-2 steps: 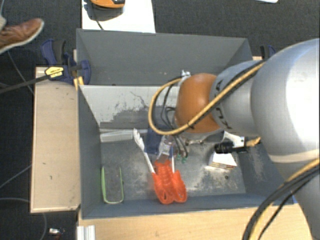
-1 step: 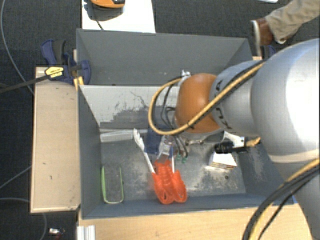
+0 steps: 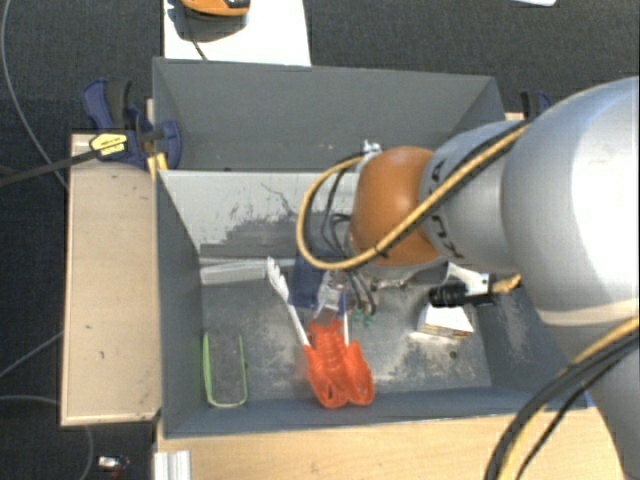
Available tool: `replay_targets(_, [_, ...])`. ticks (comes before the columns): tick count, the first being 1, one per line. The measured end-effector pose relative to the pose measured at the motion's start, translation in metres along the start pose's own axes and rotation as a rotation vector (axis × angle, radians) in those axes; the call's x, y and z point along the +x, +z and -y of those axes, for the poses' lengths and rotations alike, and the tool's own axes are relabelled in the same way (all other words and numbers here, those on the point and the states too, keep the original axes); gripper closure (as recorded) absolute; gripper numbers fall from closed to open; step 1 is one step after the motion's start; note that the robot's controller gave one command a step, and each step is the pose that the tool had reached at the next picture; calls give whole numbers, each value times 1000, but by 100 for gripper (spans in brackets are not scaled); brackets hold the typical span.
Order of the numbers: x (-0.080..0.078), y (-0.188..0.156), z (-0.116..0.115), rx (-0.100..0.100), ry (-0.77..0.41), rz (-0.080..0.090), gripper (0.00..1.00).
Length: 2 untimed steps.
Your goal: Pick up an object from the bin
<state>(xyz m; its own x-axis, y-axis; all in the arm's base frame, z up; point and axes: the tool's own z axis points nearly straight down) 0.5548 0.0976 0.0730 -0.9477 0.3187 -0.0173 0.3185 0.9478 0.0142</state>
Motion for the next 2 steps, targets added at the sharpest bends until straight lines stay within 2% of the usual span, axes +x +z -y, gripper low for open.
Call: replay_targets(2, [0,0,0,0,1,0,100])
